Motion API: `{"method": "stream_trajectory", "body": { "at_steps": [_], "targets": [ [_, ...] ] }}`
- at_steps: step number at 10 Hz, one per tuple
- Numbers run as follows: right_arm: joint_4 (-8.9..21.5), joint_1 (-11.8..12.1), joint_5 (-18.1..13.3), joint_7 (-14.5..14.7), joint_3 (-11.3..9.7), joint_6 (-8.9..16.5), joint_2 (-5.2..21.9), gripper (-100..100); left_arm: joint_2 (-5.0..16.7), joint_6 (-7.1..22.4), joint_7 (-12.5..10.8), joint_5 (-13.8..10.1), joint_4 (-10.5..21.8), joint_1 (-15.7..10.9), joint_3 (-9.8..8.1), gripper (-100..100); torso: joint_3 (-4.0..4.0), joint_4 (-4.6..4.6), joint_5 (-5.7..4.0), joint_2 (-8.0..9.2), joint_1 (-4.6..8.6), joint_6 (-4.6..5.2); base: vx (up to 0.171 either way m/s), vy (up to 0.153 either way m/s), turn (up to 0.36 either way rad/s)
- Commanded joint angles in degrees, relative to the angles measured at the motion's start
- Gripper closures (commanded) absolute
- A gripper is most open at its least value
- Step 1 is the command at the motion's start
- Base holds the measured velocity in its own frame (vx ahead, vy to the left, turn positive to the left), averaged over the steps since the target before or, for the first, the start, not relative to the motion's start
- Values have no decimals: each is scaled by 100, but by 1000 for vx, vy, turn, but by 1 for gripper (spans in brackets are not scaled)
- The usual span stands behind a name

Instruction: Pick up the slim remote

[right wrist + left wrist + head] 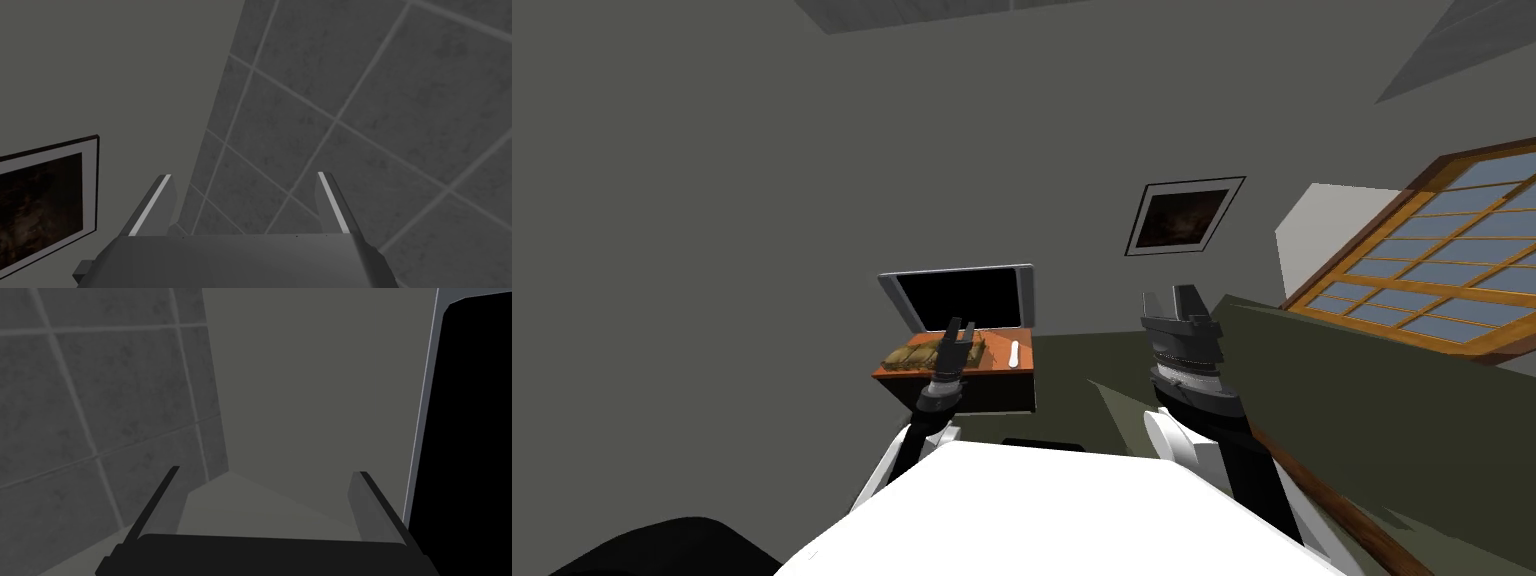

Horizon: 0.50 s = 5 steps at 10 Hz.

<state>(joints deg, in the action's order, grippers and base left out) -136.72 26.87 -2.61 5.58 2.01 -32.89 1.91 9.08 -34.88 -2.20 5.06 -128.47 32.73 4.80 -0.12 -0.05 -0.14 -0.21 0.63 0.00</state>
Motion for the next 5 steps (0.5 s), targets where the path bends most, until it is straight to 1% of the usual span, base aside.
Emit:
{"method": "stream_trajectory", "body": {
  "at_steps": [1, 2, 3, 4, 5],
  "targets": [
    [0, 0, 0, 0, 0, 0, 0, 0, 286, 21, -14, -29, 239, 106, -6, -100, 0, 0, 0, 0, 0, 0, 80, -189, -53],
    [0, 0, 0, 0, 0, 0, 0, 0, 349, 21, -14, -29, 239, 106, -6, -100, -4, -1, -2, -6, 8, 1, 59, -123, -11],
    [0, 0, 0, 0, 0, 0, 0, 0, 559, 5, -2, -36, 422, 211, 28, -100, -2, -1, 1, -2, -12, 0, 43, -99, -48],
    [0, 0, 0, 0, 0, 0, 1, 0, 689, -8, 13, -45, 620, 319, 68, -100, 1, 0, 4, 3, -22, 0, 51, -156, -88],
    [0, 0, 0, 0, 0, 0, 0, 0, 778, -8, 13, -45, 620, 319, 68, -100, 2, 1, 2, 5, -7, 0, 56, -130, -10]
  ]
}}
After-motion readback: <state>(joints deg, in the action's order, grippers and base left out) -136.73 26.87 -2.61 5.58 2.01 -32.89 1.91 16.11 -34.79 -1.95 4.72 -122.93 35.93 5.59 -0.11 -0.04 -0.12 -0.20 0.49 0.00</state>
